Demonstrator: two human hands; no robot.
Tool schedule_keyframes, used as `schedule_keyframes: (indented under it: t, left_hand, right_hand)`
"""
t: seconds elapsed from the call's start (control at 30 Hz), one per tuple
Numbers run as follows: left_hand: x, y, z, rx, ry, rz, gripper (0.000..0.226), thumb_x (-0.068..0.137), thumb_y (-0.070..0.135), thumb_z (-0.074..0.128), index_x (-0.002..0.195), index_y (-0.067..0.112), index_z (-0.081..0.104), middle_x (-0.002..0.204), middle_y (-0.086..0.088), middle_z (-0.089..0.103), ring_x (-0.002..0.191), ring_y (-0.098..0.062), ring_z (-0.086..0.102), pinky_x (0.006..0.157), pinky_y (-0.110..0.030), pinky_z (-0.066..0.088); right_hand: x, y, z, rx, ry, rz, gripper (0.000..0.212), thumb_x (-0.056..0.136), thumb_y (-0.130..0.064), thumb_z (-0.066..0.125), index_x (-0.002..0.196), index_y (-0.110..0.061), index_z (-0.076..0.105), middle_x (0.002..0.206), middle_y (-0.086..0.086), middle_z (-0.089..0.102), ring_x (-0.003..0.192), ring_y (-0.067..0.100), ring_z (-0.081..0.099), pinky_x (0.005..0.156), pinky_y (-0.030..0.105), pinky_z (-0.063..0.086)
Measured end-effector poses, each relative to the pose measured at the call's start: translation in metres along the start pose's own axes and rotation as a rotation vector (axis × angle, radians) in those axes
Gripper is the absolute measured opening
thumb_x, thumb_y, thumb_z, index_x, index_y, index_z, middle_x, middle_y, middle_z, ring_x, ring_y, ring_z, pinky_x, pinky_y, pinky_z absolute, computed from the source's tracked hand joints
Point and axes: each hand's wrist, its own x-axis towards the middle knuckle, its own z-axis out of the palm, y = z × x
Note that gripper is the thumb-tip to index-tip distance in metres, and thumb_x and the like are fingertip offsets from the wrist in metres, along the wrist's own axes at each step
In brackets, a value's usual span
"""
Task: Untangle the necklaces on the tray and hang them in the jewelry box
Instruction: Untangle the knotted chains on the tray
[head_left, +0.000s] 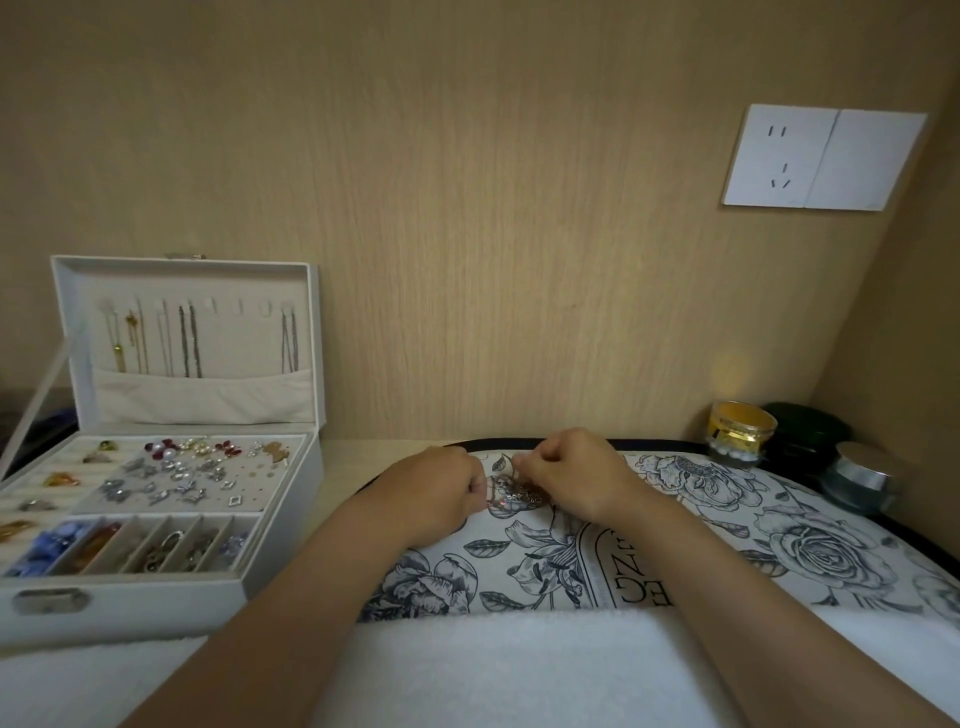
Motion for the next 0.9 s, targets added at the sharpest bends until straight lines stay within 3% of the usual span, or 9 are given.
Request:
schedule_keyframes:
  t: [0.13,0.23,0.4,0.53,0.63,0.7,0.8,0.9]
  left_hand:
    - [0.0,-0.003,-0.008,-0.04,-0.103,-0.047,0.016,0.095,0.034,0.062,0.079,0.034,0.059,0.089,0.012,0.062,0.083,-0.008,0.057,0.08,-0.029,0.05]
    - [-0.001,-0.006,-0.009,-0.059,-0.126,-0.062,0.015,0.094,0.035,0.064,0.08,0.037,0.06,0.089,0.014,0.062,0.085,-0.007,0.058,0.079,-0.026,0.05]
    - [-0.001,-0.005,-0.01,-0.053,-0.14,-0.071,0.009,0.094,0.034,0.065,0.085,0.033,0.064,0.088,0.015,0.062,0.087,-0.006,0.059,0.082,-0.027,0.05]
    - [-0.004,-0.003,-0.015,-0.036,-0.176,-0.092,0.008,0.096,0.033,0.062,0.091,0.027,0.066,0.088,0.019,0.057,0.09,-0.006,0.057,0.081,-0.024,0.048]
    - [-0.006,-0.004,-0.019,-0.018,-0.205,-0.134,0.015,0.097,0.031,0.061,0.098,0.02,0.07,0.087,0.019,0.058,0.09,-0.009,0.059,0.079,-0.024,0.047]
    - [-0.006,-0.005,-0.021,0.01,-0.226,-0.164,0.018,0.097,0.032,0.06,0.096,0.017,0.07,0.094,0.009,0.065,0.09,-0.011,0.06,0.08,-0.026,0.048]
    - [-0.006,-0.006,-0.023,0.089,-0.267,-0.187,0.022,0.099,0.029,0.055,0.086,0.013,0.062,0.087,0.001,0.062,0.08,-0.011,0.052,0.071,-0.026,0.043]
    - [-0.007,-0.009,-0.025,0.195,-0.281,-0.24,0.018,0.098,0.023,0.051,0.085,0.013,0.059,0.084,0.001,0.057,0.078,-0.014,0.05,0.069,-0.027,0.041]
  right_hand:
    - [-0.002,-0.007,0.005,-0.249,0.022,-0.181,0.019,0.098,-0.033,0.062,0.11,-0.028,0.076,0.099,-0.013,0.065,0.091,0.007,0.061,0.083,0.027,0.051]
    - [0.004,-0.011,0.009,-0.341,-0.048,-0.232,0.023,0.098,-0.029,0.061,0.117,-0.031,0.074,0.117,-0.011,0.068,0.104,0.009,0.063,0.084,0.024,0.048]
    - [0.01,-0.014,0.002,-0.419,-0.051,-0.217,0.016,0.095,-0.034,0.065,0.1,-0.027,0.078,0.107,-0.013,0.072,0.095,0.011,0.065,0.078,0.026,0.051]
    - [0.01,-0.005,0.001,-0.546,-0.099,-0.175,0.024,0.102,-0.026,0.05,0.099,-0.012,0.069,0.107,0.005,0.062,0.089,0.021,0.061,0.078,0.037,0.052]
    - [0.011,0.009,-0.007,-0.345,-0.055,-0.097,0.018,0.1,-0.016,0.05,0.097,-0.005,0.064,0.107,0.01,0.06,0.085,0.018,0.057,0.077,0.039,0.05]
    - [0.009,0.015,-0.014,-0.21,0.01,-0.05,0.016,0.102,-0.016,0.046,0.093,-0.012,0.058,0.104,0.006,0.057,0.088,0.019,0.057,0.078,0.036,0.049]
    - [0.006,0.02,-0.023,-0.113,0.116,-0.012,0.019,0.106,-0.02,0.038,0.093,-0.02,0.052,0.1,0.001,0.057,0.085,0.017,0.056,0.072,0.03,0.042]
    - [0.003,0.022,-0.035,-0.103,0.118,-0.015,0.02,0.105,-0.019,0.038,0.092,-0.022,0.053,0.101,0.001,0.056,0.091,0.019,0.056,0.078,0.032,0.043]
